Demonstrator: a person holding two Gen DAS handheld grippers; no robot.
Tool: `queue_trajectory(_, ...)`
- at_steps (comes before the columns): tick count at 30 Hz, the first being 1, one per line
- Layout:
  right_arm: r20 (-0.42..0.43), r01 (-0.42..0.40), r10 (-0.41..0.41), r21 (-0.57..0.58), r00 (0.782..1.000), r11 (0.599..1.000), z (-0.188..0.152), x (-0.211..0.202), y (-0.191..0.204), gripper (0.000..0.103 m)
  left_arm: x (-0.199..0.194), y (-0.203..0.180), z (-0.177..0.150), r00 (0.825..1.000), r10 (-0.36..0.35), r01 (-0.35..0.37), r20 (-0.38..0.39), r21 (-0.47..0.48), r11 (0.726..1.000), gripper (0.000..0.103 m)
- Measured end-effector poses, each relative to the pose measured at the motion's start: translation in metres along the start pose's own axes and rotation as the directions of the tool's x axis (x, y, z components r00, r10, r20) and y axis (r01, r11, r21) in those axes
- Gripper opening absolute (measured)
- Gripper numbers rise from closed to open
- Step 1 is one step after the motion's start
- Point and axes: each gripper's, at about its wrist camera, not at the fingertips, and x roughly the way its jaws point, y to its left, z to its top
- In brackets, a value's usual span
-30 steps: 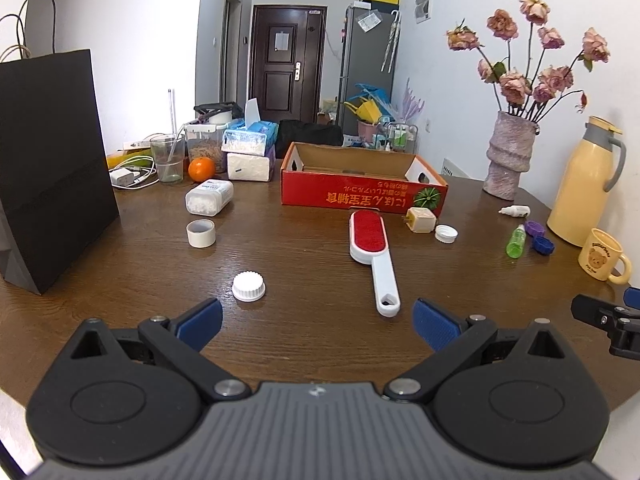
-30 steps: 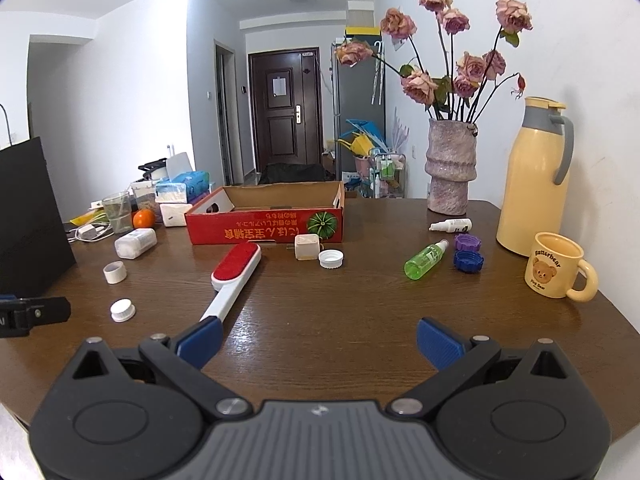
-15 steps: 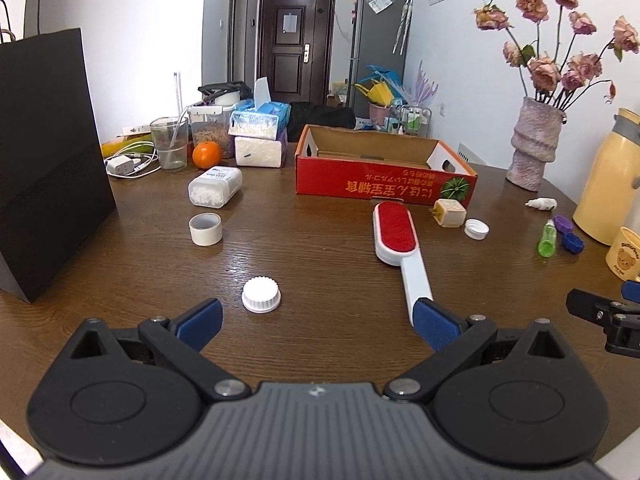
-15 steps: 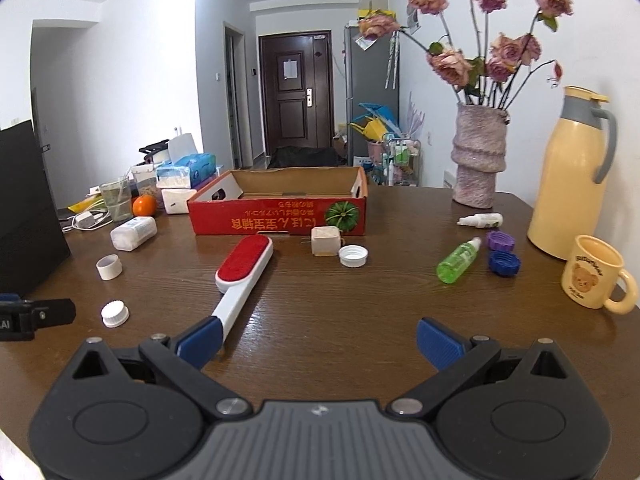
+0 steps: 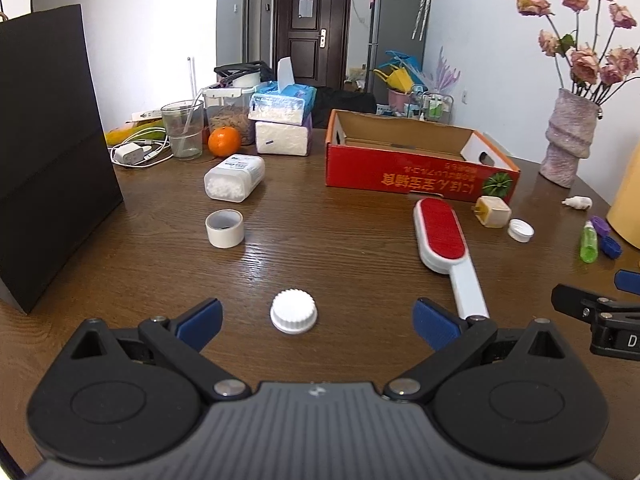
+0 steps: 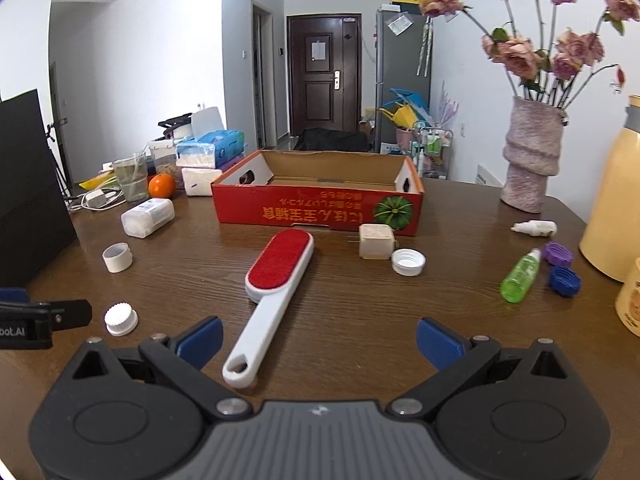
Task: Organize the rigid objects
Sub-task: 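Grasp the white bottle cap with the left gripper while the right gripper grasps the red lint brush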
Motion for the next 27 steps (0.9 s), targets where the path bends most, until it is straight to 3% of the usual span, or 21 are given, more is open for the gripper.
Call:
queue_trajectory(19,-0.092,-0.006,0.002,-0.045,0.996,0.999,0.023,0.093,0.029,0.103,0.064,0.017,0.006,0.995,0.024,-0.023,-0.101,0.004,1.000,0.102)
queue_trajectory(24,-0.114,-0.007,0.001,-0.045,0.993,0.999,0.025,0.112,0.029,0.103,0.081,0.014,0.005,0.991,0.016,-0.014,-0.132,0.018,1.000,0.094)
queue_trajectory(27,-0.122,-0.003,-0.002,-0.044,0.993,0.999,0.026,0.119,0.029,0.103,0.090,0.012,0.004,0.989,0.012,-0.009,-0.150,0.018,1.000,0.081)
